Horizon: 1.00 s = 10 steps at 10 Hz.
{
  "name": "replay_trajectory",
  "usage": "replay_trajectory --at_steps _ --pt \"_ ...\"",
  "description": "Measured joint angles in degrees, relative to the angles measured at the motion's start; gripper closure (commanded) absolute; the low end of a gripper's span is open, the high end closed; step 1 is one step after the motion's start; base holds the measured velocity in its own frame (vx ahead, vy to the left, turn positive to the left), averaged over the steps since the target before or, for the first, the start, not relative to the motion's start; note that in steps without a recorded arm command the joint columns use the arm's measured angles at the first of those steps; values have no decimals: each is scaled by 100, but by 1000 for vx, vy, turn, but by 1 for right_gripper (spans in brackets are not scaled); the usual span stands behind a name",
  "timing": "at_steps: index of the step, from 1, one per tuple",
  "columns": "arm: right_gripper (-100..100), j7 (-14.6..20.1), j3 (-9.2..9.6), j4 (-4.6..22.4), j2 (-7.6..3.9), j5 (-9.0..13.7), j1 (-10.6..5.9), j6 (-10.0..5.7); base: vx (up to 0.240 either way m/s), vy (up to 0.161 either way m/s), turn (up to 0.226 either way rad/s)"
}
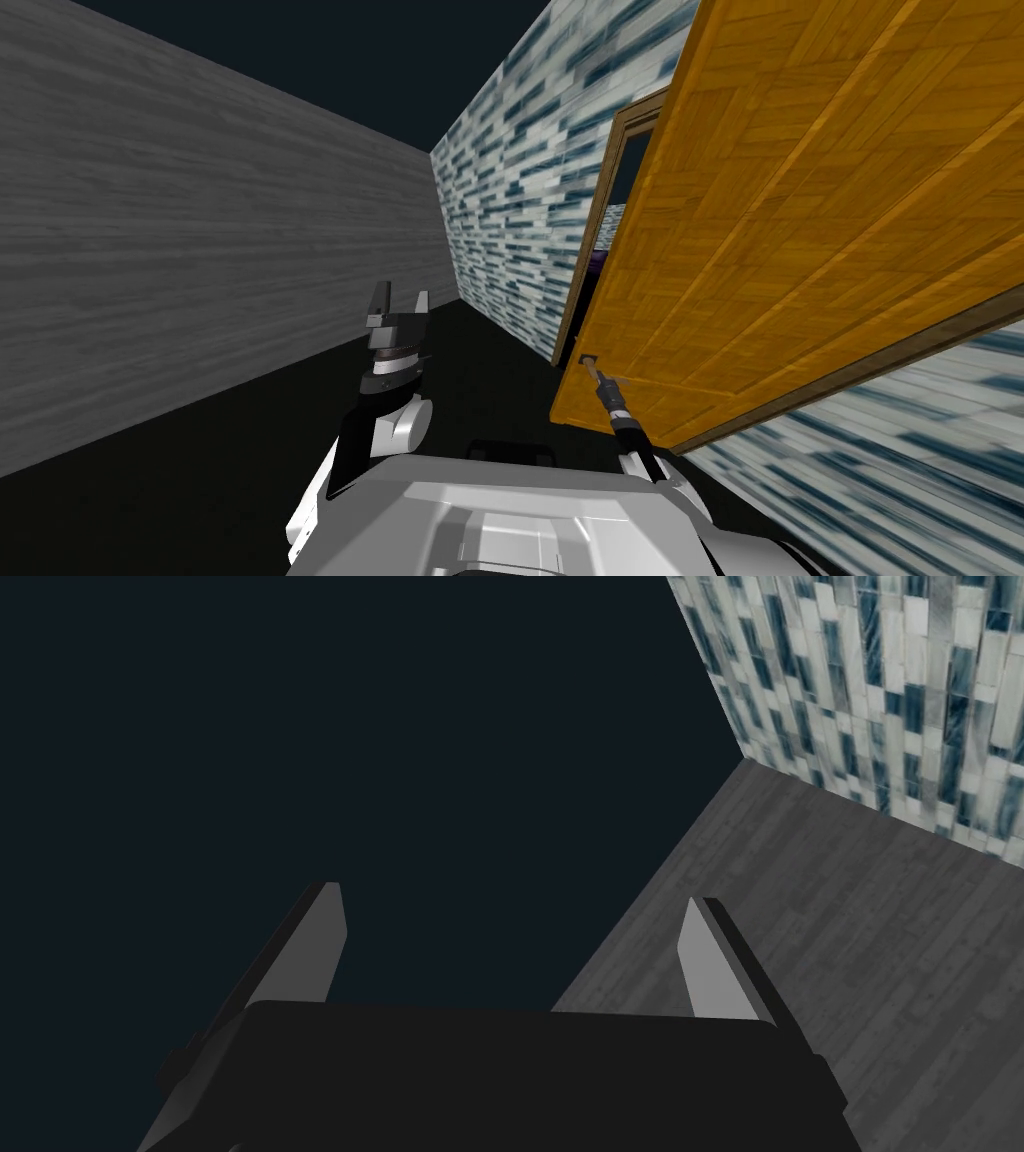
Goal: Pull the door open
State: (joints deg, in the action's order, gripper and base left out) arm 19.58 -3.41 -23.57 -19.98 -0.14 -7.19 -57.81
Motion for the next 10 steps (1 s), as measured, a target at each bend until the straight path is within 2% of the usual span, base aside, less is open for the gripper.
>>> replay_trajectory --at_steps 4,5,6,8,9,10 --pt "100 34 45 -28 11 -56 0 0 -171 -52 88" --pt "100 89 75 9 -54 -84 25 -88 -227 -77 126" --pt "100 166 113 -129 -101 -116 144 -128 -186 -52 94" --pt "100 286 190 -114 -175 -182 229 -262 -164 -44 78" --pt "100 332 223 -82 -212 -211 274 -350 -137 -44 80" --pt "100 387 257 64 -254 -239 253 -488 -163 -65 128"
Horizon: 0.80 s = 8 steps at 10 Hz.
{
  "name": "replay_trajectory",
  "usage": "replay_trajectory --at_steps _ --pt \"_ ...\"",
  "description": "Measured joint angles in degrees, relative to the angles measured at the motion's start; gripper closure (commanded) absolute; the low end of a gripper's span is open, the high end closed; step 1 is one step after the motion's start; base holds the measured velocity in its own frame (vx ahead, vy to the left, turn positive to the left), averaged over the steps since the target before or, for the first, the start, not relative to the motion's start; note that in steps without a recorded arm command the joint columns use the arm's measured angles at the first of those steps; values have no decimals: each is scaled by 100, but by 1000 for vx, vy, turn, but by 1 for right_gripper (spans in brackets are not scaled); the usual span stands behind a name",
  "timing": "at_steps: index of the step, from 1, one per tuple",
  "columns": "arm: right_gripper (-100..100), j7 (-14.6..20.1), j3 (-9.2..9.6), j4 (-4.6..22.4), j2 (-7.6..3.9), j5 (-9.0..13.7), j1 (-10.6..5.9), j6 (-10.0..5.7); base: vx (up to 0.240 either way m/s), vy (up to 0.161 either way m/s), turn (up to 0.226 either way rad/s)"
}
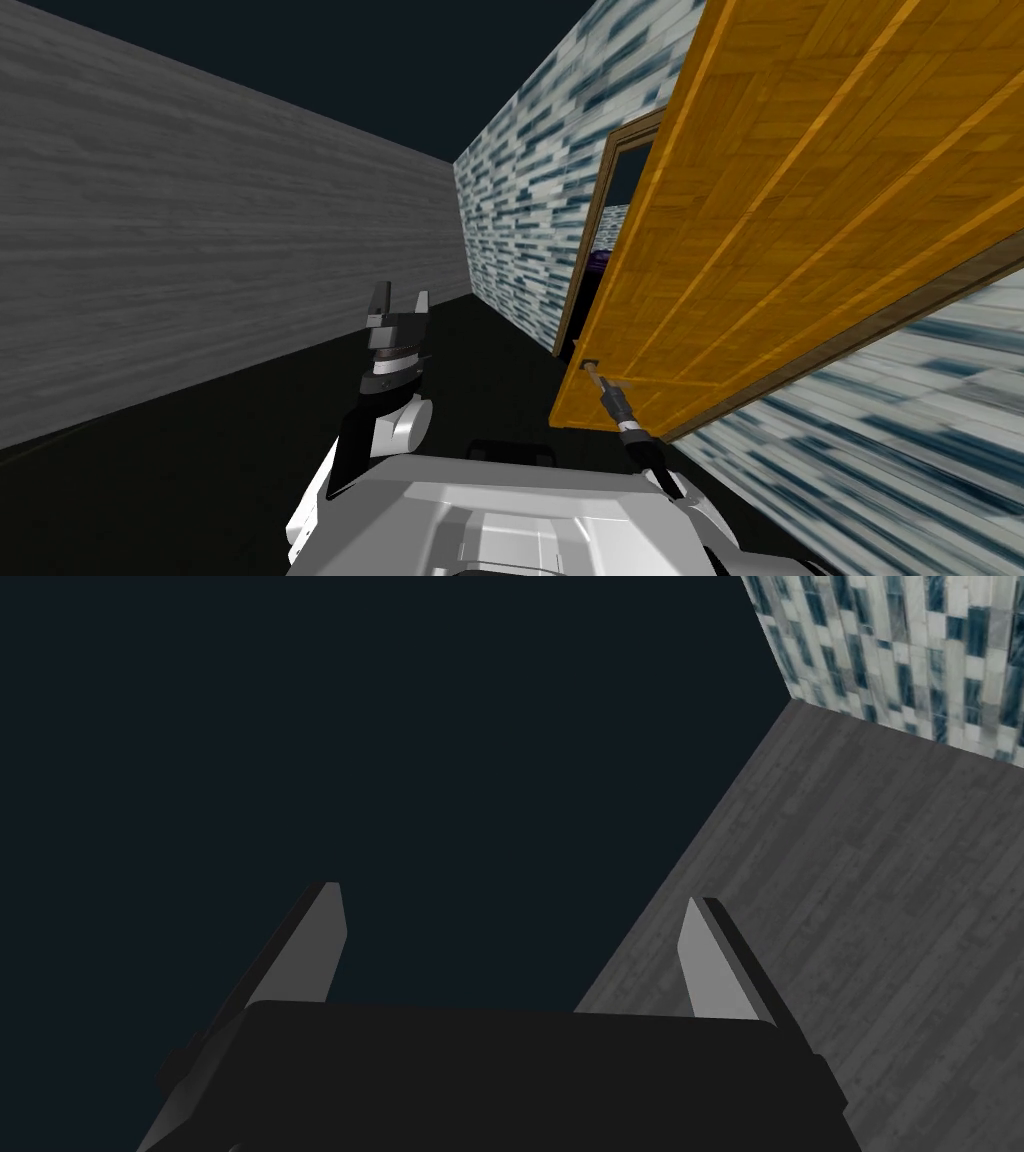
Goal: Pull the door open
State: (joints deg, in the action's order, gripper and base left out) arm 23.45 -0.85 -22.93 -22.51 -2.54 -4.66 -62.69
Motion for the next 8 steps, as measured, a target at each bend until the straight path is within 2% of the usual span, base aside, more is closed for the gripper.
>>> replay_trajectory --at_steps 2,3,4,5,6,7,8 --pt "100 136 73 -31 -94 -62 111 -158 -157 -62 75" --pt "100 183 107 85 -126 -91 89 -280 -71 -26 23" --pt "100 193 121 108 -120 -102 96 -305 -116 -46 176" --pt "100 201 121 361 -148 -107 31 -485 -137 -69 126" --pt "100 225 125 228 -168 -114 137 -506 -131 -82 123" --pt "100 264 131 -272 -189 -121 430 -323 -116 -38 53" --pt "100 278 149 -55 -193 -136 303 -441 -54 3 -4"
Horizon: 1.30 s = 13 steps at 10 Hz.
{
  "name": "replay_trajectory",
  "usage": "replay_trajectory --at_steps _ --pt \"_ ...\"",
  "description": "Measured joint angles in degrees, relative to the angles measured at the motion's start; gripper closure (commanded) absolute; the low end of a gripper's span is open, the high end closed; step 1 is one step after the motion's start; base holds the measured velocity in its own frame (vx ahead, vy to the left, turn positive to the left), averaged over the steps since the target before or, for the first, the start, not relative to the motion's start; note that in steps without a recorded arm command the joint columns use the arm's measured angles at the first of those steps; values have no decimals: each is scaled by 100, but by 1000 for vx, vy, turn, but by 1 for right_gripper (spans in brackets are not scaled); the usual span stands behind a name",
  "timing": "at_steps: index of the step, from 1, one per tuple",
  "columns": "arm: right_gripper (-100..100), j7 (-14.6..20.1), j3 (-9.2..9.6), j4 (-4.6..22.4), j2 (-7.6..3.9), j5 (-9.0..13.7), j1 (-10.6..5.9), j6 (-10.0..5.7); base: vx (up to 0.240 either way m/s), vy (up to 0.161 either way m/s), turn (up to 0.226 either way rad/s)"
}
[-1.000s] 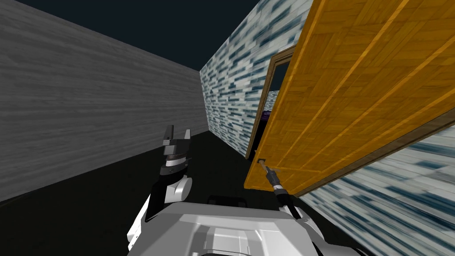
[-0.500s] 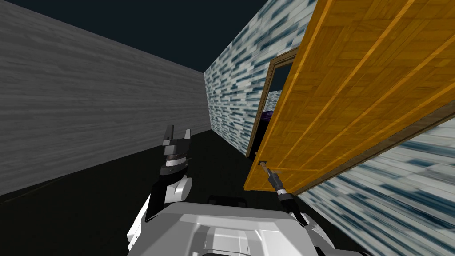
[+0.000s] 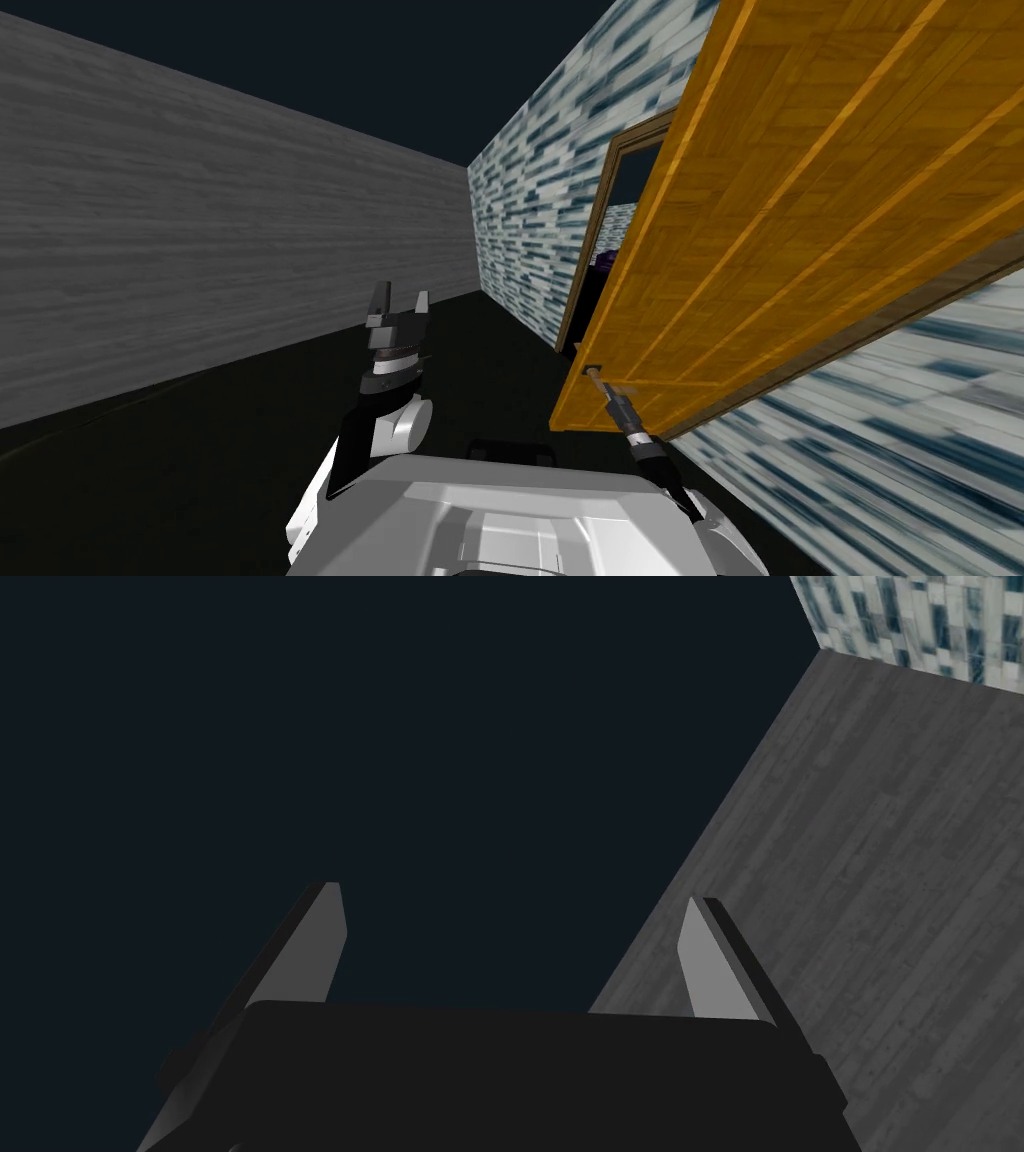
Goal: Pull the door open
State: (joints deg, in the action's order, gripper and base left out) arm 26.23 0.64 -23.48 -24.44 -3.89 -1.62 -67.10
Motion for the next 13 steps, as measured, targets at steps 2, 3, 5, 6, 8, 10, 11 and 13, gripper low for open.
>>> replay_trajectory --at_steps 2,3,5,6,8,10,11,13 --pt "100 0 0 50 -4 -2 30 -38 -1 8 -16" --pt "100 -2 -2 123 -7 -1 7 -67 -59 -22 129" --pt "100 45 -16 83 -84 0 114 -194 -144 -76 165" --pt "100 63 -1 195 -86 -14 79 -296 -131 -69 109" --pt "100 117 23 89 -127 -39 245 -363 -76 -19 20" --pt "100 110 32 371 -121 -48 139 -483 -52 -4 68" --pt "100 123 27 662 -166 -50 43 -696 -99 -47 120" --pt "100 180 27 402 -216 -56 246 -714 -99 -53 93"
